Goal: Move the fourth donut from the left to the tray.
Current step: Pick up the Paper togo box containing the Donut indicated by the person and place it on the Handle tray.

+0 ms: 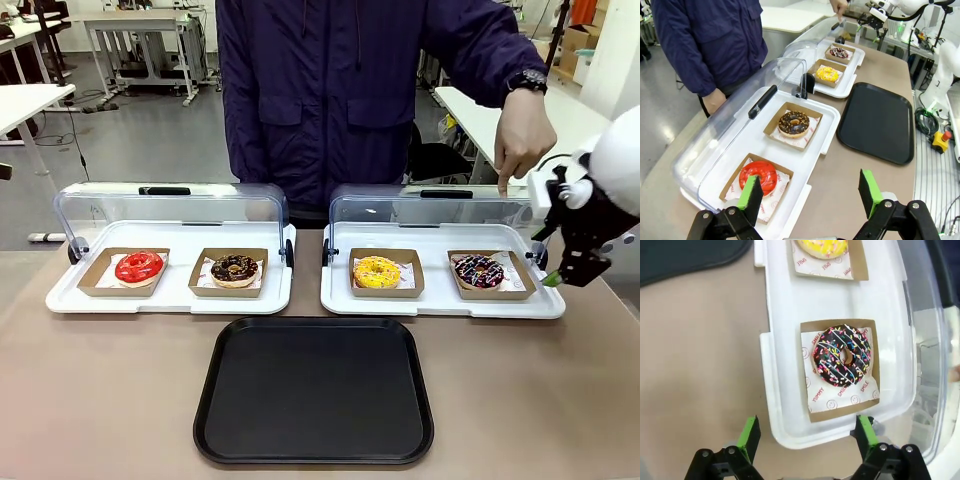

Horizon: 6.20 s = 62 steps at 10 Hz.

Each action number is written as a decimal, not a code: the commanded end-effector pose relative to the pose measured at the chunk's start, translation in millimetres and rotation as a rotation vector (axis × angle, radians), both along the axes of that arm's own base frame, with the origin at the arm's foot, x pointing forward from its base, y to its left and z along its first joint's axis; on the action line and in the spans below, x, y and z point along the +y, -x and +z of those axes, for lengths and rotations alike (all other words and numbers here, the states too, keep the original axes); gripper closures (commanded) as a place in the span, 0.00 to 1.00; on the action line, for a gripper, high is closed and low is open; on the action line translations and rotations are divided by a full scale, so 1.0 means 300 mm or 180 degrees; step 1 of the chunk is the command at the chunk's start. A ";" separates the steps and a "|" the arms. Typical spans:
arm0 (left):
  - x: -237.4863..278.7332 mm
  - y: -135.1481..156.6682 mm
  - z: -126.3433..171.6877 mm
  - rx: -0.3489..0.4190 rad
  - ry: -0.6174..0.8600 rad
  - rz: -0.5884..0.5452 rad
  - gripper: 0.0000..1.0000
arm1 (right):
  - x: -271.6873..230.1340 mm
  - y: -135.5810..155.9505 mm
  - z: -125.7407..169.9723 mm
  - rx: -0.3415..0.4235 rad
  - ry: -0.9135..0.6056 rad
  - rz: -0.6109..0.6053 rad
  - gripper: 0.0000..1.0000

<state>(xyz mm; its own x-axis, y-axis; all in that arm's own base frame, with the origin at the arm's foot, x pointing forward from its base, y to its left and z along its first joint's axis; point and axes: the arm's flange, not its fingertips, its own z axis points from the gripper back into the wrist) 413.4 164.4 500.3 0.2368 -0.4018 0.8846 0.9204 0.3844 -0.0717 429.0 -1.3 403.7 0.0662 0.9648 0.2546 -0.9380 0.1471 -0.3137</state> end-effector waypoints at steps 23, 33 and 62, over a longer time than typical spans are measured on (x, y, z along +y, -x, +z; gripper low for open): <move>-0.001 0.002 0.007 -0.0041 0.0035 -0.0027 0.00 | -0.007 -0.235 -0.308 0.0107 0.0530 -0.0034 0.00; -0.001 0.002 0.007 -0.0041 0.0035 -0.0027 0.00 | -0.007 -0.252 -0.326 0.0289 0.0604 0.0021 1.00; -0.001 0.002 0.007 -0.0041 0.0035 -0.0027 0.00 | 0.858 0.615 -0.171 0.0056 0.0851 0.0285 0.98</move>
